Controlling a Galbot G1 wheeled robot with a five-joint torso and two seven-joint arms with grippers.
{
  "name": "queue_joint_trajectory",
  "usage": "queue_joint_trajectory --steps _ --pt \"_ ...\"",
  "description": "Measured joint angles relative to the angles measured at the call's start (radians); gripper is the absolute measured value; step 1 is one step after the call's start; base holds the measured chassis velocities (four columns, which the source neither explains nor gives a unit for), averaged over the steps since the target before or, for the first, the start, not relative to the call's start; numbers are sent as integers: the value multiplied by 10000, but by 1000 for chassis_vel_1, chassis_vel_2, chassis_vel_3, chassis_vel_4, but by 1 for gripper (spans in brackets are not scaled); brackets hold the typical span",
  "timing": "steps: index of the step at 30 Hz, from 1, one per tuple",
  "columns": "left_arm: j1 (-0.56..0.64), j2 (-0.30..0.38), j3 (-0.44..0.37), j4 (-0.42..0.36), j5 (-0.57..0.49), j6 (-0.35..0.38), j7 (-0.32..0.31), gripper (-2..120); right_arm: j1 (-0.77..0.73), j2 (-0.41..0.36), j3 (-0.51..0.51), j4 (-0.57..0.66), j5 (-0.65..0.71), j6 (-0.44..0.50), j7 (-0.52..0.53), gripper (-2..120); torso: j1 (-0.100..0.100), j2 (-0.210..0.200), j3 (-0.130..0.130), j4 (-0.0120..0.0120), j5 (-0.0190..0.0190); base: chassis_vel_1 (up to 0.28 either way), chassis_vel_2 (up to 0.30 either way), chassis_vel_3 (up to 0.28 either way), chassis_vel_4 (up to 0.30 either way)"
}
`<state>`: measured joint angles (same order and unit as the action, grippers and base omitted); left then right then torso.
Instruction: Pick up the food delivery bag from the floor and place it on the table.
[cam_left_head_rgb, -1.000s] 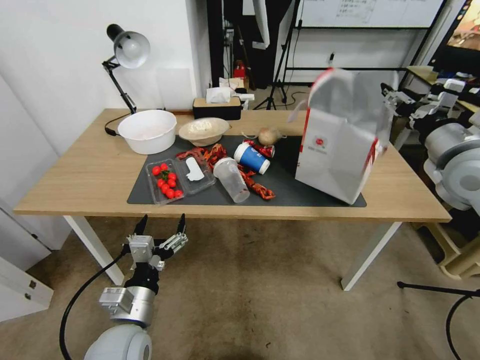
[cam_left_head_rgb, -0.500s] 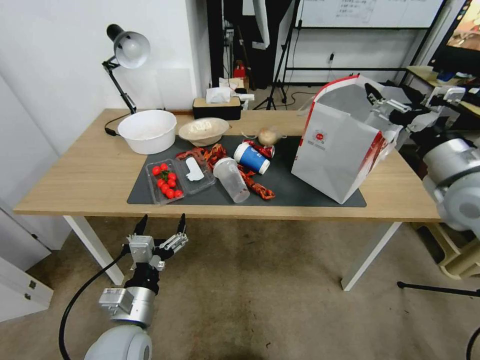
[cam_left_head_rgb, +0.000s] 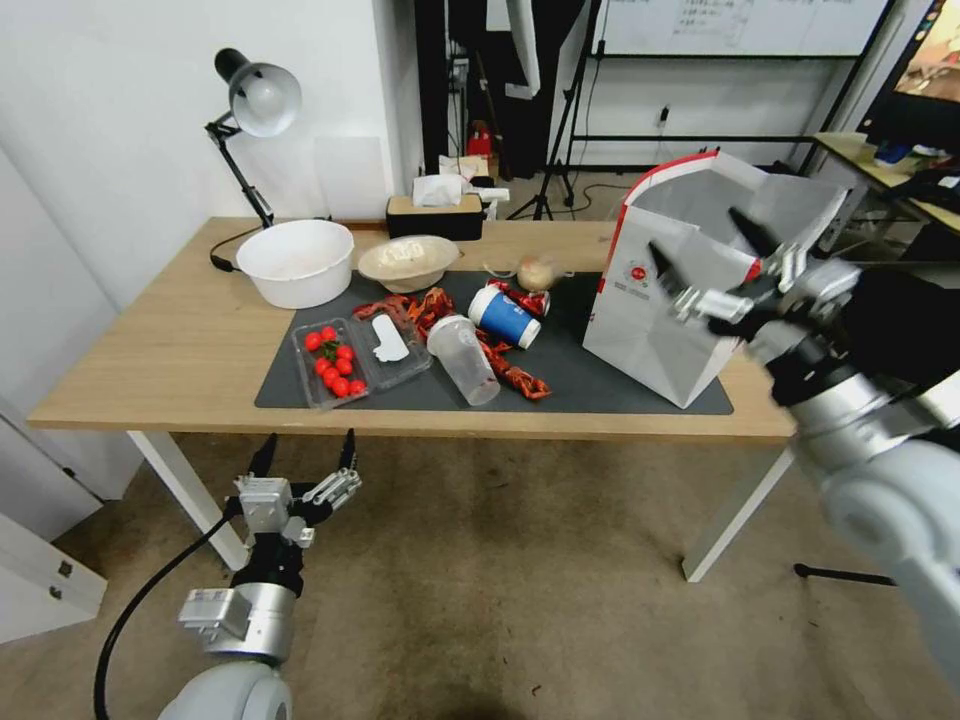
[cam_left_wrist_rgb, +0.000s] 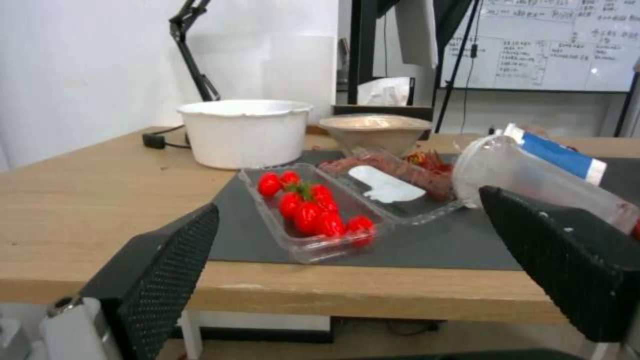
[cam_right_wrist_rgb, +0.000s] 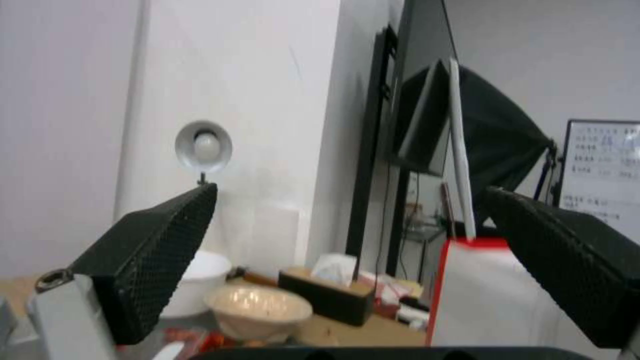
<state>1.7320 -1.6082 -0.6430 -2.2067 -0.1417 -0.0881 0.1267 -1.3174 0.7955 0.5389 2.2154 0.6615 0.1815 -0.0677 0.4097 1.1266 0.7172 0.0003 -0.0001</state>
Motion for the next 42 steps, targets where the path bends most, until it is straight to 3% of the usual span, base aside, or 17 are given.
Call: queue_joint_trajectory --steps 4,12,21,31,42 --pt "-6 -3 16 -3 41 0 -2 98 -874 612 51 171 -1069 122 390 100 0 0 0 -9 -2 0 0 0 0" --pt "-34 -2 47 89 61 0 13 98 -1888 1581 86 181 -2915 -37 1619 100 0 0 0 -5 -1 0 0 0 0" --pt "-61 0 73 183 66 0 23 98 -3039 2810 -751 -403 -4703 -68 3195 100 -1 0 0 -4 0 0 0 0 0" --pt "-49 0 86 256 67 -28 21 99 -3550 3244 -1277 -1223 -5272 649 3603 100 0 1 0 -4 0 0 0 0 0" --pt "-35 0 105 273 67 -136 5 99 -3513 3261 -1289 -1394 -4820 843 3524 100 0 0 1 -4 0 0 0 0 0"
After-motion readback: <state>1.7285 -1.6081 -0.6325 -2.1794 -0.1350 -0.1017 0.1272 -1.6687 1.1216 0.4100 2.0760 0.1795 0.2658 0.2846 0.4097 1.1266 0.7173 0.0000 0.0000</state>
